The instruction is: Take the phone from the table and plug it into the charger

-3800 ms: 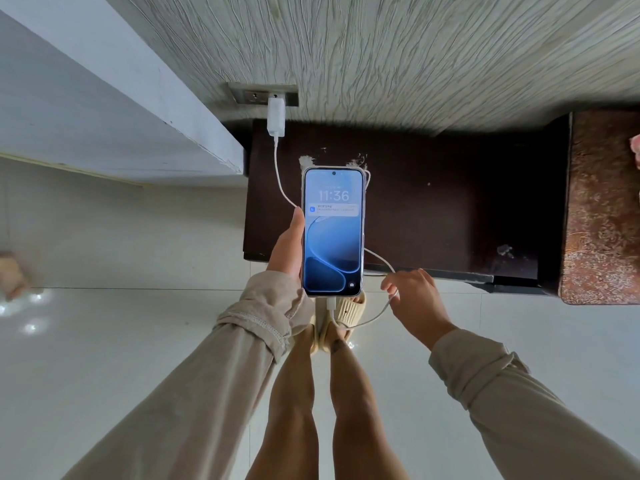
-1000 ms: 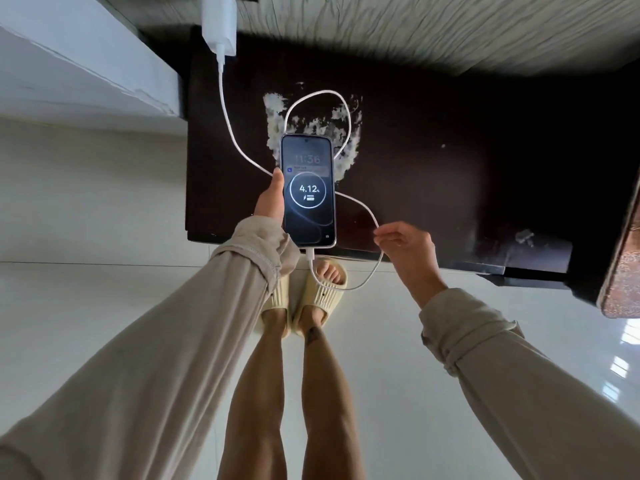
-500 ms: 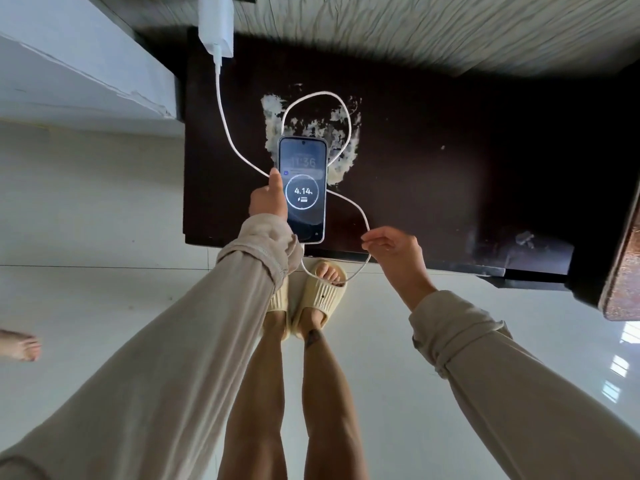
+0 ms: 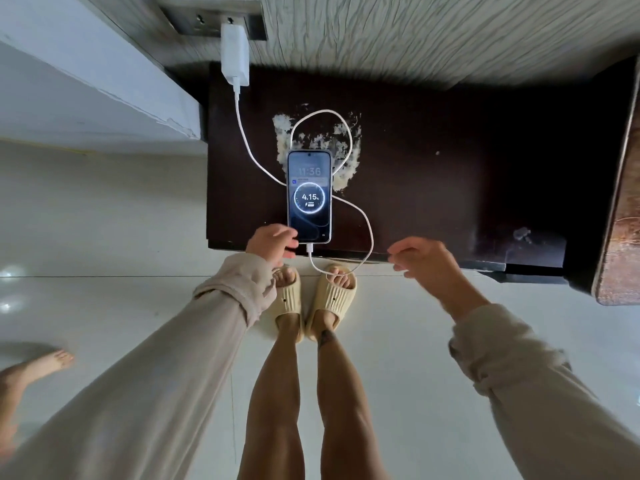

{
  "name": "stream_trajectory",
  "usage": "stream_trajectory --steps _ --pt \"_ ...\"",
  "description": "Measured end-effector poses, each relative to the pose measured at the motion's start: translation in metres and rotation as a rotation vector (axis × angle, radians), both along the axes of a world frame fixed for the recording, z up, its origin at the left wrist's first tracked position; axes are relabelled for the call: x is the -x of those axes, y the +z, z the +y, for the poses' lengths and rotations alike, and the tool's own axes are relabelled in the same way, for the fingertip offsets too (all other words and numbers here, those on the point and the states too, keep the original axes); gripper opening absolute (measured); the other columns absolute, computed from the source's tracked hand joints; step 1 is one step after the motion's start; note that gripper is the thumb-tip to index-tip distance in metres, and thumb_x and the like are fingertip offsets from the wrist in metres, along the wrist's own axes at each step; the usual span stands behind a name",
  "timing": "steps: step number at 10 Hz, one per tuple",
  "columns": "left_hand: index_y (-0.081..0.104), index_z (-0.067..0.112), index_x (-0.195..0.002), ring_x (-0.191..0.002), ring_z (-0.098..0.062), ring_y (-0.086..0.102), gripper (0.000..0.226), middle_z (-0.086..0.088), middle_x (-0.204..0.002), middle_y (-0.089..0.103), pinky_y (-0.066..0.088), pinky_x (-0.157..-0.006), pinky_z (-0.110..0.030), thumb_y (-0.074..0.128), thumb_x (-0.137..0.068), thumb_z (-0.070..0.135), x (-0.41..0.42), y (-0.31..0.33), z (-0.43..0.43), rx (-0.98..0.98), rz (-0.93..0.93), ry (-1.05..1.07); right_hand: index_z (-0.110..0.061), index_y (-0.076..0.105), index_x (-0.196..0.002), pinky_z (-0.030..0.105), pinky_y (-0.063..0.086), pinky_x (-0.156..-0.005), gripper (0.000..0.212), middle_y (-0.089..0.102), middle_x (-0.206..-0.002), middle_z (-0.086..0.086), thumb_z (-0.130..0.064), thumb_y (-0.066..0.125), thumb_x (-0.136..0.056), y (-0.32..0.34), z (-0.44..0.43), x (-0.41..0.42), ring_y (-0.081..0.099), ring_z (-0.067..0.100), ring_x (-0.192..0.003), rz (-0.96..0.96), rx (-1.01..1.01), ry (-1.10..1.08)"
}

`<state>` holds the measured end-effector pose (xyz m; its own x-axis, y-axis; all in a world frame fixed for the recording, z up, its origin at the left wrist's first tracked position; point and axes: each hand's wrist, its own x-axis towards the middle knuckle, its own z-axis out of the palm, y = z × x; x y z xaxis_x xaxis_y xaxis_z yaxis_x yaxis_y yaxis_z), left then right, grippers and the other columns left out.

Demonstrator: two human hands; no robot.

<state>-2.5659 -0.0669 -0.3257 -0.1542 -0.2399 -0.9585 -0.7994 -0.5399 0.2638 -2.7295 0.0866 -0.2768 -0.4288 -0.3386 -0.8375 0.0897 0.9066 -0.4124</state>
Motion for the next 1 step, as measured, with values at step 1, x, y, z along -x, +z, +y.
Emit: stream_trajectory --steps 1 --pt "0.057 0.007 -0.105 -0.046 -0.006 0.061 0.022 -0.008 -0.087 0.061 0.039 -0.056 -0.022 0.041 -0.093 0.013 -0.0157 0.0148 0.0104 -0.015 -0.048 0.073 -0.016 0.073 -0.078 0.016 0.053 -0.05 0.013 0.07 -0.056 -0.003 -0.011 0.061 -0.078 0.0675 0.0093 0.0219 0.062 0.008 -0.053 0.012 0.314 -0.145"
